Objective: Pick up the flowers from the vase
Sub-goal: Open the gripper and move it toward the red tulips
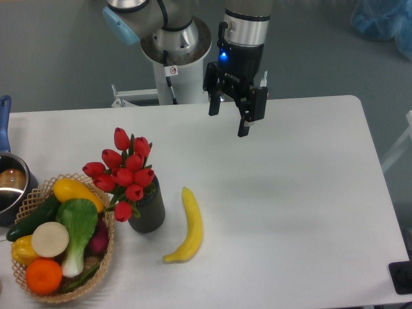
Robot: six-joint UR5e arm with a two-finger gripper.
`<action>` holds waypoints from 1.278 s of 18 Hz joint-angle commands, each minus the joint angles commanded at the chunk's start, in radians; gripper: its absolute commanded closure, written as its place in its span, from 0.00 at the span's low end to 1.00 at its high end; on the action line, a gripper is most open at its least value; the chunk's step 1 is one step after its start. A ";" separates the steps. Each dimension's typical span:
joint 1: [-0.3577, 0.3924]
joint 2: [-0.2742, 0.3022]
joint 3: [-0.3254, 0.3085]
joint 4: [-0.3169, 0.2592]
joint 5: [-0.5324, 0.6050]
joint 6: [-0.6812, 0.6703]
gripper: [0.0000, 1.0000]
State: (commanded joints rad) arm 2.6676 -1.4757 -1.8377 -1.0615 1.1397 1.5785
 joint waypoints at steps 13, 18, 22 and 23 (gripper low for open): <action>0.000 -0.012 -0.003 0.008 -0.094 -0.093 0.00; 0.000 -0.014 -0.003 0.020 -0.118 -0.201 0.00; -0.002 -0.029 0.001 0.020 -0.198 -0.394 0.00; -0.002 -0.034 0.006 0.020 -0.199 -0.403 0.00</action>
State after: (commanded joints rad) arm 2.6661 -1.5094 -1.8316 -1.0416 0.9403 1.1751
